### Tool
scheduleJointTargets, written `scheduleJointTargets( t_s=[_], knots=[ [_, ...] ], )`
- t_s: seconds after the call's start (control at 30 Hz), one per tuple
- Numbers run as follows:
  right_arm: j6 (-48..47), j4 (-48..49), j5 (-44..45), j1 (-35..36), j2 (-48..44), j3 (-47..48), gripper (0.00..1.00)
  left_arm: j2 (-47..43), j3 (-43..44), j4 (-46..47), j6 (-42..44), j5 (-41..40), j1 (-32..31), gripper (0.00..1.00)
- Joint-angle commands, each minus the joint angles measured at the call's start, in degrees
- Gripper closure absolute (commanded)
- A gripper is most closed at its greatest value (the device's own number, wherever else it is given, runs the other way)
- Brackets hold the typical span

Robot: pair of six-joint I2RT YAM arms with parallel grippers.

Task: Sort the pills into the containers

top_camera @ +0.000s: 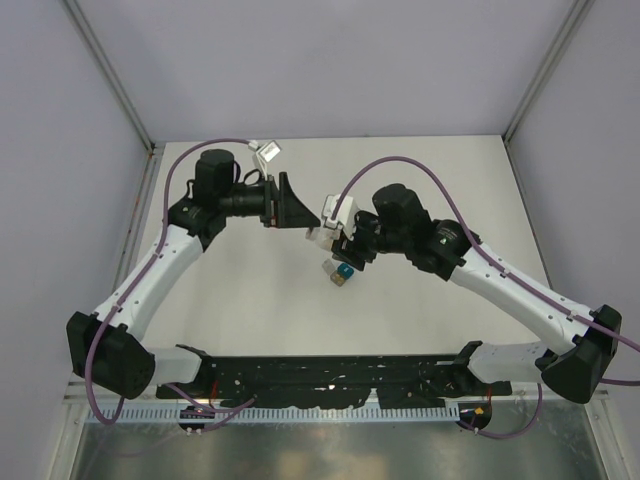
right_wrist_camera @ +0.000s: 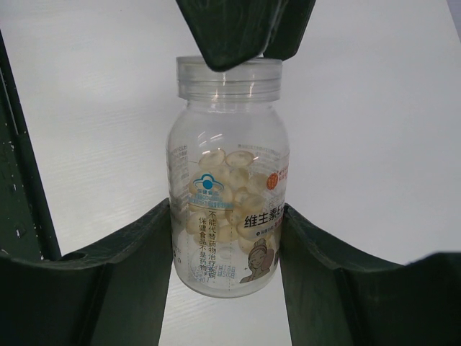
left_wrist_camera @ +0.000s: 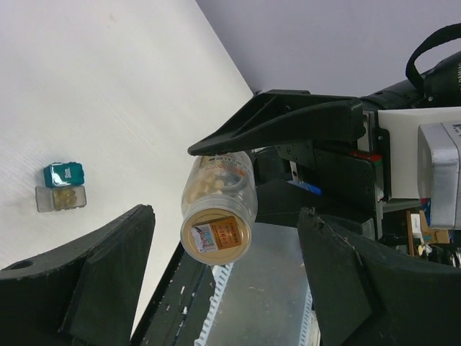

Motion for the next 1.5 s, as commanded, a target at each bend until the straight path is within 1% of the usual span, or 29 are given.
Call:
scheduleJointTargets(
  t_s=[0.0, 0.23, 0.6, 0.67, 0.7, 0.77, 0.8, 0.87, 0.93, 1.13, 1.23, 1.4, 1.43, 1.47],
  knots=[
    [-0.5, 3.4, 0.8, 0.3, -1.2, 0.8, 0.94, -0.7, -1.2, 2.7, 1.0, 1.3, 0.3, 0.19],
    [-0.1, 2.8, -0.1, 0.4, -0.5, 1.7, 0.94, -0.4, -1.8, 2.9, 2.2, 1.2, -0.4, 0.26],
    [0.3, 2.4, -1.7, 0.3, -0.3, 2.2, 0.94, -0.5, -2.6, 3.1, 4.3, 1.5, -2.2, 0.49],
    [0.3, 2.3, -2.2, 0.3, -0.2, 2.4, 0.94, -0.5, -2.6, 3.2, 4.7, 1.7, -2.5, 0.56],
    [0.4, 2.0, -2.3, 0.3, -0.1, 2.4, 0.94, -0.5, -2.5, 3.1, 4.8, 1.8, -2.5, 0.62],
    [0.5, 1.9, -2.9, 0.1, -0.2, 2.4, 0.94, -0.5, -2.2, 2.9, 5.4, 2.8, -2.5, 0.76],
    [0.6, 1.9, -3.6, 0.1, -0.2, 2.4, 0.94, -0.5, -2.1, 2.7, 5.9, 3.4, -2.5, 0.86],
    [1.2, 1.7, -5.9, -0.9, -0.2, 2.5, 0.94, -0.5, -1.8, 2.9, 7.3, 5.8, -2.5, 0.99],
    [1.9, 1.5, -9.0, -2.0, -0.2, 3.0, 0.94, -0.5, -2.0, 2.8, 9.1, 8.6, -2.5, 1.00],
    [4.2, 0.3, -21.7, -5.8, 1.0, 4.8, 0.94, -2.4, -4.3, 2.8, 16.4, 11.8, -3.3, 1.00],
    [4.8, -0.6, -28.2, -7.1, 2.1, 6.0, 0.94, -4.0, -5.8, 2.8, 20.0, 12.3, -4.3, 1.00],
    [4.3, -3.4, -35.1, -8.2, 3.9, 7.3, 0.94, -8.3, -8.9, 2.8, 27.6, 11.8, -6.4, 1.00],
    [4.2, -4.0, -36.6, -8.2, 4.3, 7.7, 0.94, -9.2, -9.5, 2.6, 29.1, 11.3, -6.8, 0.96],
    [3.9, -4.7, -37.0, -8.2, 4.7, 7.9, 0.94, -10.0, -9.9, 2.3, 30.8, 10.6, -7.1, 0.90]
  ],
)
